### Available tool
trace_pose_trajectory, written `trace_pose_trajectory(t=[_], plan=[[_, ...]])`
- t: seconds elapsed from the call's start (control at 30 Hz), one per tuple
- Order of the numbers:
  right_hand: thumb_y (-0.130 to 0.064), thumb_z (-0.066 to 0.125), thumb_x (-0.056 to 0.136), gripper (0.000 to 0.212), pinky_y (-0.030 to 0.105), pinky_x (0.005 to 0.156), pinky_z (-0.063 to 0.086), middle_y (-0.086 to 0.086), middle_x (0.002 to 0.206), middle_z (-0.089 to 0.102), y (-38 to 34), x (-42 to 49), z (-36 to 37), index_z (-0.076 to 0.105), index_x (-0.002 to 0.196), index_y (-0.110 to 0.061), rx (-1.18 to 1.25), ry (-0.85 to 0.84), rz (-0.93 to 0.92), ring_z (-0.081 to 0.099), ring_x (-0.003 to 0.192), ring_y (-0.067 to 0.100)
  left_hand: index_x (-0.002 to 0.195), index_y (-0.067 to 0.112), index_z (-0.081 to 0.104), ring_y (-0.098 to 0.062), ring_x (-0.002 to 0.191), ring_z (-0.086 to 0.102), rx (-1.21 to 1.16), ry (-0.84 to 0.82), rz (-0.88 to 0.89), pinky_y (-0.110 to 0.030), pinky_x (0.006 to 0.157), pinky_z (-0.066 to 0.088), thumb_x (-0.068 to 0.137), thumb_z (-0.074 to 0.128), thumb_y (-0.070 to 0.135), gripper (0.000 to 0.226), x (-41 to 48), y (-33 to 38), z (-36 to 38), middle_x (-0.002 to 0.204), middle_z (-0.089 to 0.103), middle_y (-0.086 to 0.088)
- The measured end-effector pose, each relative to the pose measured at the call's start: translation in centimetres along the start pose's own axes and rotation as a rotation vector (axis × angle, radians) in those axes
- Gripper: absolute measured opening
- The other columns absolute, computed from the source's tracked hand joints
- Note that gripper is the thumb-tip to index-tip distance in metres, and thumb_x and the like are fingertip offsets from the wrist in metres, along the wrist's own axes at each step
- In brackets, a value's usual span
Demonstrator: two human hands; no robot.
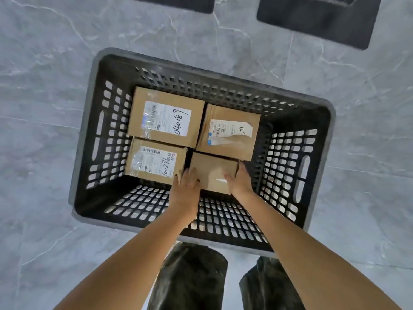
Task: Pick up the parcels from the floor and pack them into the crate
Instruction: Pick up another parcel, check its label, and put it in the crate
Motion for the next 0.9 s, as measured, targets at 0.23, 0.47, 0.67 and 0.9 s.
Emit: trace_pose_trajectory(t=[0.23,0.47,0.67,0.9], plan=[[-0.024,0.045,0.099,0.036,0.023,0.078,0.037,0.012,0.126,0.057,-6.2,-8.2,-8.2,0.049,0.13,-0.006,-0.071,-0.027,-0.038,0.055,0.113,0.025,0.142,0.014,0.032,-0.028,0.144,0.016,-0.168,0.108,0.043,-0.044,0.116,0.023,0.098,0.041,0.021,0.046,-8.1,-1.4,-10.4,0.152,0.026,-0.01],[-0.01,0.044,0.098,0.024,0.006,0.067,0.042,0.007,0.106,0.067,-23.3,-26.1,-21.4,0.063,0.11,-0.004,-0.103,0.028,-0.491,0.063,0.086,0.003,0.119,0.01,0.054,-0.023,0.109,0.052,-0.078,0.481,0.133,-0.035,0.093,0.042,0.093,0.044,0.013,0.029,-26.6,-1.4,-31.0,0.115,0.059,-0.006],[-0.009,0.045,0.097,0.022,0.03,0.07,0.048,0.01,0.092,0.07,-40.4,-43.3,-36.5,0.066,0.102,-0.01,-0.01,0.299,-0.795,0.062,0.077,0.023,0.123,0.017,0.052,-0.024,0.109,0.052,-0.047,0.954,0.188,-0.036,0.085,0.043,0.096,0.04,0.019,0.03,-46.4,0.5,-52.3,0.115,0.059,-0.004],[-0.003,0.043,0.095,0.023,0.024,0.077,0.052,0.003,0.076,0.071,-46.7,-66.7,-51.9,0.064,0.104,-0.008,0.306,0.598,-1.09,0.065,0.075,0.007,0.118,0.018,0.059,-0.023,0.105,0.055,-0.158,1.352,0.387,-0.04,0.08,0.049,0.093,0.046,0.016,0.028,-69.0,6.0,-65.5,0.114,0.064,-0.002]])
Point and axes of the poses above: each hand's wrist, its own x-axis towards the middle knuckle, its own z-axis out of the palm, y = z × x, the point moved 6 cm from there along x, towards the middle knuckle
